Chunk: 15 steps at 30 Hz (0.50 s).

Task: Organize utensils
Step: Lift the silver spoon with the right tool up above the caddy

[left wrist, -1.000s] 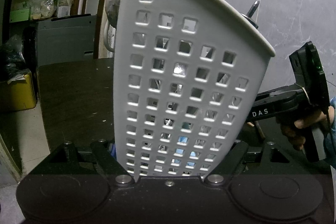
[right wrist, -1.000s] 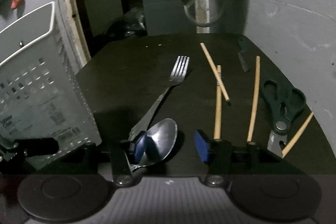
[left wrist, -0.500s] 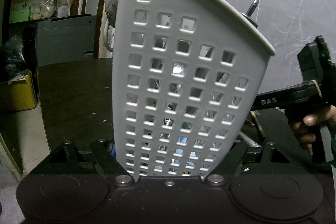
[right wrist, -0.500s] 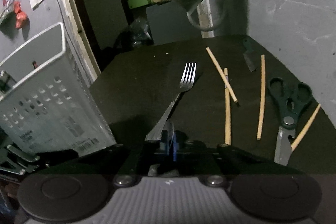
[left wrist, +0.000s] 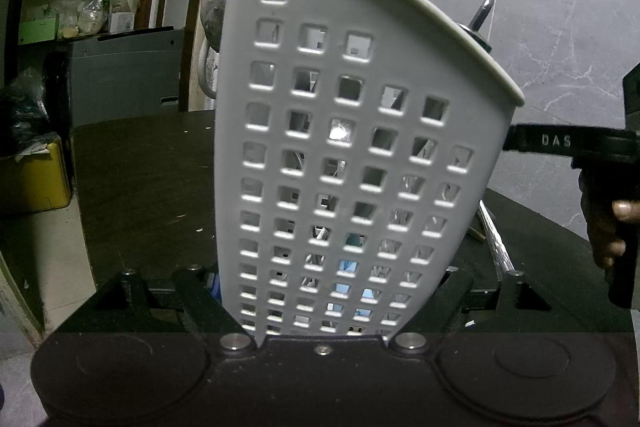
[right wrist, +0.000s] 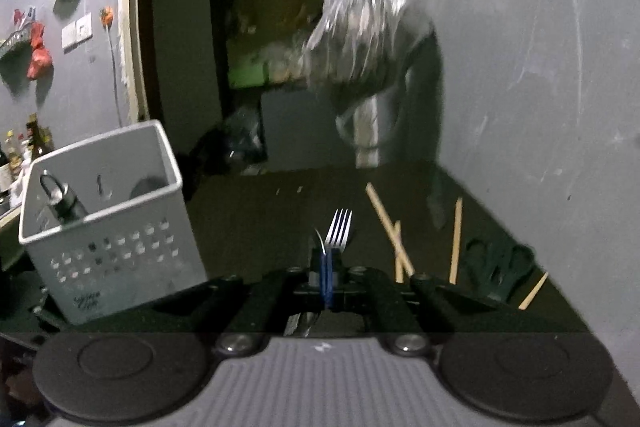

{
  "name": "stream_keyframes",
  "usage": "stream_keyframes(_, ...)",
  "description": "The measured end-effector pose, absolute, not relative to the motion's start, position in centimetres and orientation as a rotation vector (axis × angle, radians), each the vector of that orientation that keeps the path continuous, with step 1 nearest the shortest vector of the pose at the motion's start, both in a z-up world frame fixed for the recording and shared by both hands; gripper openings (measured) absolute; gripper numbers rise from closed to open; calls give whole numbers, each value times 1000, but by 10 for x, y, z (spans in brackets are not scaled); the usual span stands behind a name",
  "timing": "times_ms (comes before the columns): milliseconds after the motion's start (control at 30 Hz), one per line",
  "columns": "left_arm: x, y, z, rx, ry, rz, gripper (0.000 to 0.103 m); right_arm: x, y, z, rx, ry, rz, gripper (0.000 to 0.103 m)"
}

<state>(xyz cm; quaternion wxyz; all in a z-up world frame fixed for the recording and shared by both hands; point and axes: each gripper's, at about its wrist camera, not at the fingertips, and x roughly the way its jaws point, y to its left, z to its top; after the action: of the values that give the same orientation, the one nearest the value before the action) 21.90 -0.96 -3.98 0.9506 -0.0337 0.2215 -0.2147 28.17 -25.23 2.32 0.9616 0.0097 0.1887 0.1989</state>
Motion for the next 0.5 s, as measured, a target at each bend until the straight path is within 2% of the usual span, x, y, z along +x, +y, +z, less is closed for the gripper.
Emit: stream_keyframes(500, 219, -10, -40, -67, 450, -436, 81, 247, -236, 50, -53, 77, 317, 1)
